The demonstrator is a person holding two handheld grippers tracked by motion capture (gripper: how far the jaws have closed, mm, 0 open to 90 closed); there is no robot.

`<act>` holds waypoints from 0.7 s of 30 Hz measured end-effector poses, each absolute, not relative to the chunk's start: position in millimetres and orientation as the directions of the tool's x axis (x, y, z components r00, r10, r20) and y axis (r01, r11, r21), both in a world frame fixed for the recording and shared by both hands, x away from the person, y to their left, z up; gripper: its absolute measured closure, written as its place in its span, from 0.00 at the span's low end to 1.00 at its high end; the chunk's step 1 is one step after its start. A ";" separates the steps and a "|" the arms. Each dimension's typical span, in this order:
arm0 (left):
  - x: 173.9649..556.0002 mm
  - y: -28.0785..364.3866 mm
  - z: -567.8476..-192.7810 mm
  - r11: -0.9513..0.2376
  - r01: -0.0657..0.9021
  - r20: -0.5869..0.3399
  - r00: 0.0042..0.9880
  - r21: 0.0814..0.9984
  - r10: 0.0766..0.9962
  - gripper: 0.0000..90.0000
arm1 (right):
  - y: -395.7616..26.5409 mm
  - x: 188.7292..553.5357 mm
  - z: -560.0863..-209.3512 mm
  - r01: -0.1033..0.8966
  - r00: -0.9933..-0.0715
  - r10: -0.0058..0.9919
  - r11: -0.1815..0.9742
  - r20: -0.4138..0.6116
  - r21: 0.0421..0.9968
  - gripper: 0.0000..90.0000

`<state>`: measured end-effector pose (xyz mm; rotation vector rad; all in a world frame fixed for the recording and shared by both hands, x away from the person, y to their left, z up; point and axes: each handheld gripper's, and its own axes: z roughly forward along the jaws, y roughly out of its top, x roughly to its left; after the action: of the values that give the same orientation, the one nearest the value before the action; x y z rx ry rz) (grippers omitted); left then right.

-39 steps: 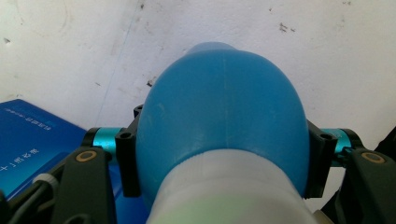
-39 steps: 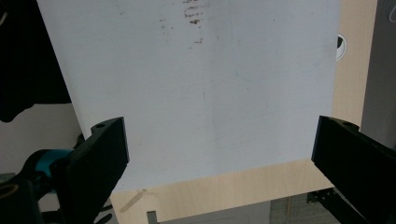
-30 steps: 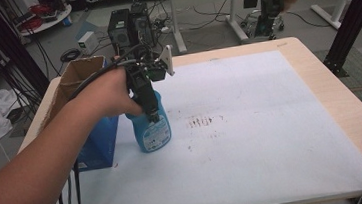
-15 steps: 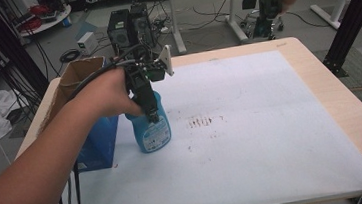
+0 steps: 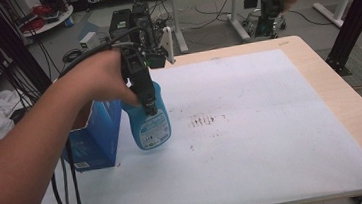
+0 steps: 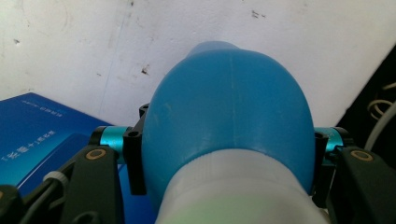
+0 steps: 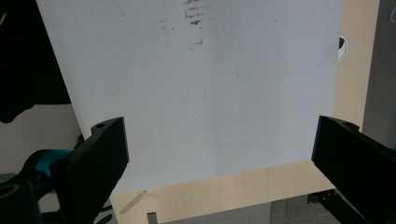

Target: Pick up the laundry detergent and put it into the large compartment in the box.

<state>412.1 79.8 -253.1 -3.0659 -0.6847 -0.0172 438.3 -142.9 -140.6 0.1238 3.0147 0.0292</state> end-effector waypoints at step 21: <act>410.9 127.7 -147.8 -0.811 0.579 -0.006 0.814 0.084 0.581 0.43 | -139.1 434.9 -140.7 0.074 -0.990 0.075 0.997 -0.123 0.017 0.03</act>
<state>410.9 127.7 -147.8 -3.0695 -0.9838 -0.0324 434.9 -139.1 -140.7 0.1131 3.0157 0.0184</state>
